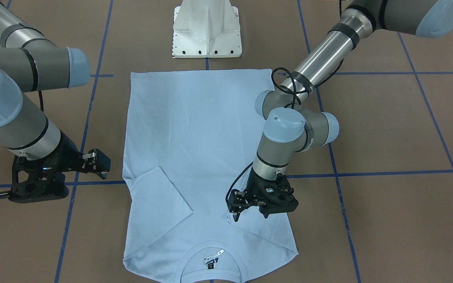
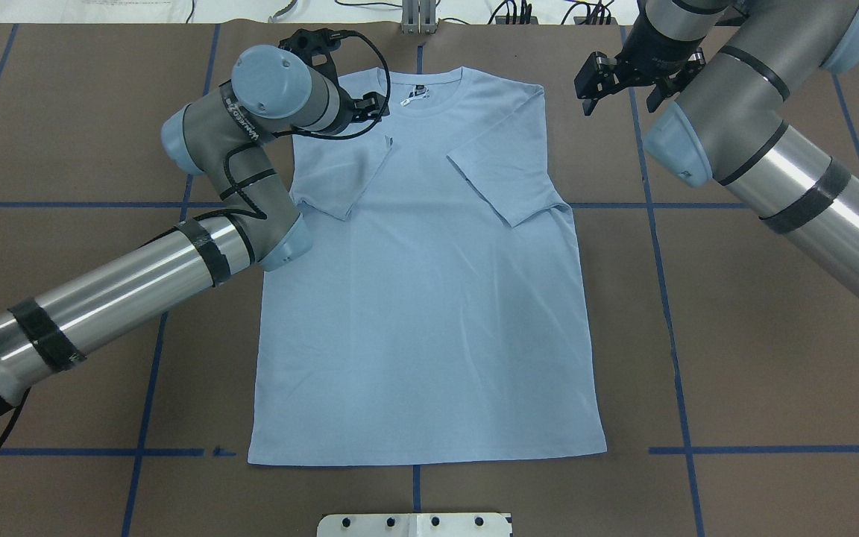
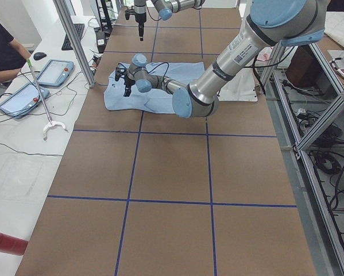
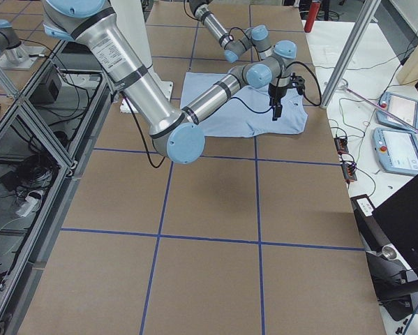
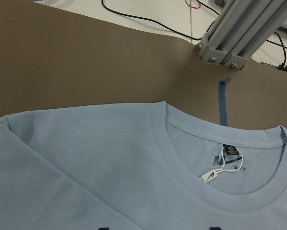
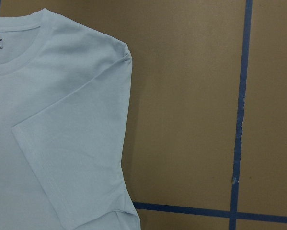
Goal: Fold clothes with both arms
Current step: 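Move the right gripper to the hem corner nearest the robot while the left gripper withdraws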
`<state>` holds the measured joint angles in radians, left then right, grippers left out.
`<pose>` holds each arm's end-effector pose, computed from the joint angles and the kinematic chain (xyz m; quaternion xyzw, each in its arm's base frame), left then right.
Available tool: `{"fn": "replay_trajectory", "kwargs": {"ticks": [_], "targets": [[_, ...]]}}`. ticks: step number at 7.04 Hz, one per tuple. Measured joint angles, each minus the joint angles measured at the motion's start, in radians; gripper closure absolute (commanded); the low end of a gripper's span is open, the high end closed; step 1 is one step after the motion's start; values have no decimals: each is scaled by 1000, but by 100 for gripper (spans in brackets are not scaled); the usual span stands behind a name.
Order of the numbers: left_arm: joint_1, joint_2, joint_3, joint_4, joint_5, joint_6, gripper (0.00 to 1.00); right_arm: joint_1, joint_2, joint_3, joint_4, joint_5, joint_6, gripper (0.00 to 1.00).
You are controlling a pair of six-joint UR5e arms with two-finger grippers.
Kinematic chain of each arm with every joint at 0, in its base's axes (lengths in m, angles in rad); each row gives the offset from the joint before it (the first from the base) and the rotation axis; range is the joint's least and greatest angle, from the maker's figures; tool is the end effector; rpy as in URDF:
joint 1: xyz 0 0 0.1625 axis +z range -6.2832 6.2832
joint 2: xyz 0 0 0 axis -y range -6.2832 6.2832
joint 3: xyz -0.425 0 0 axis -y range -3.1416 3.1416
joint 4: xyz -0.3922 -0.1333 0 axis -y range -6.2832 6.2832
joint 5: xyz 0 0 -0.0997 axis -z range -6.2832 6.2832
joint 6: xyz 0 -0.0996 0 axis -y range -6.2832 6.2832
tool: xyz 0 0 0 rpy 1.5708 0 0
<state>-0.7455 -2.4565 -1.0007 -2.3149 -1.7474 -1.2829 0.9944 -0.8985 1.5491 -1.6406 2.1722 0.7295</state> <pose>0.5359 -0.6523 0.2707 0.1825 0.4753 -0.1515 0.8472 -0.3198 -0.6332 0.2714 0.0448 -0.3916 -0.0146 0.9189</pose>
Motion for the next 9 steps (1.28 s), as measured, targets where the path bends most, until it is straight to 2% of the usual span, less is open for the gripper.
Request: {"fn": "replay_trajectory", "kwargs": {"ticks": [3,6,7,9], "targets": [[-5,229,-403,253,-47,114,0,-103,-115,195,1,-68,158,0],[-3,500,-872,499,-103,204,0,-248,-340,466,34,-92,318,0],[-3,557,-964,530,-111,218,0,-315,-419,506,116,-125,379,0],[-1,586,-1027,546,-113,223,0,-494,-566,526,307,-288,525,0]]}}
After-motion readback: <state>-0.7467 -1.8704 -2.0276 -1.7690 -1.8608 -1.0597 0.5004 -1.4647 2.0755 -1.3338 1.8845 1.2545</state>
